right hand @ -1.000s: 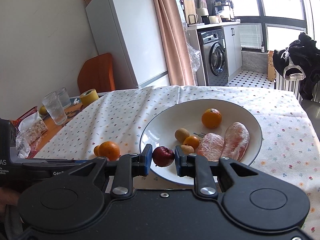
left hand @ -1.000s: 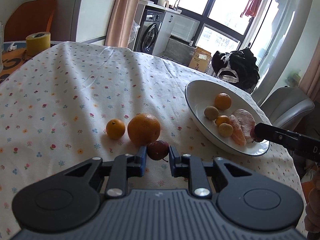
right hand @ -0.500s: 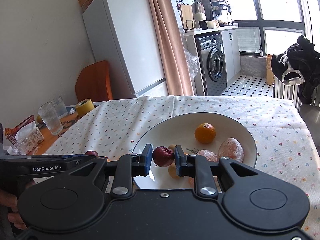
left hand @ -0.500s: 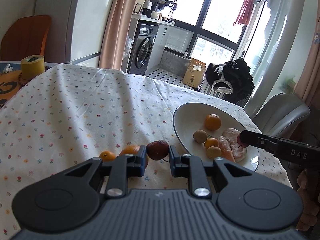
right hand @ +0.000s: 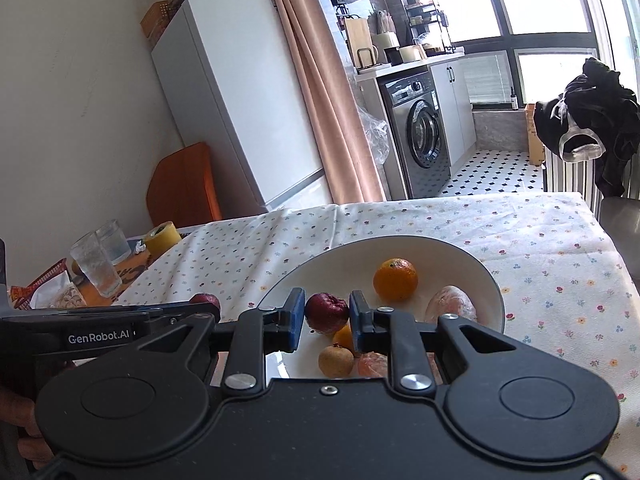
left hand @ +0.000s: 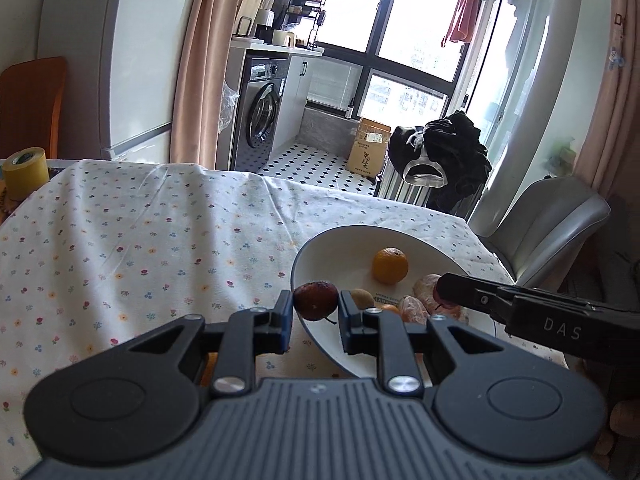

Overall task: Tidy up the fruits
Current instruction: 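Drop the red plum into the bowl with the right tool while the left tool carries its plum toward it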

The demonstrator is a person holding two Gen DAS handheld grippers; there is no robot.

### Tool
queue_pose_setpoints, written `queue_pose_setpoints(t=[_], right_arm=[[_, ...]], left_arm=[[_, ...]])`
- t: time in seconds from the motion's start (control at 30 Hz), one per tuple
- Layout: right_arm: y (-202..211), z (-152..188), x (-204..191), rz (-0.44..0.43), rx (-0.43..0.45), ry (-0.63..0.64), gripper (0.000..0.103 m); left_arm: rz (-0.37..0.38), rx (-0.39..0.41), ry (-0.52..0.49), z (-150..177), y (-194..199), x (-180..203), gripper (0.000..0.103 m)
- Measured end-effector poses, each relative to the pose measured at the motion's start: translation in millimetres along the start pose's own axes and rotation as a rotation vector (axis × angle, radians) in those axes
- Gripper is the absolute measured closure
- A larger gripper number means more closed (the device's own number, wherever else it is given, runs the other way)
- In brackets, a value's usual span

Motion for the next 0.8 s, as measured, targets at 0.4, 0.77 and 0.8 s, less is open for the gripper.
queue_pose_setpoints(t=[0.4, 0.77, 0.8], right_arm=[[-0.8, 1.5, 8.8, 0.025, 0.001, -0.016, 0.081], [-4.6, -6.9, -1.1, 0.024, -0.006, -0.002, 0.081], [-6.2, -7.5, -2.7, 0.024, -0.009, 0.002, 0.081]], left_arm=[[-0.036, -0.003, 0.025, -5.2, -5.4, -6.3, 0.077], [-0.085, -0.012, 0.083, -4.2, 0.1, -37.7, 0.077], [-0.088, -0.012, 0.088, -4.2, 0.6, -40.8, 0.077]])
Point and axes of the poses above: each gripper's, at about its wrist camera, not at the fingertips, and y roughly against the way its jaws point, x to its right, z to its underside, the point moved 1 cm from there along -y, roughly the way its jaws point, and after that the axes turned 15 degrees about -z, right-handed, at the moved point
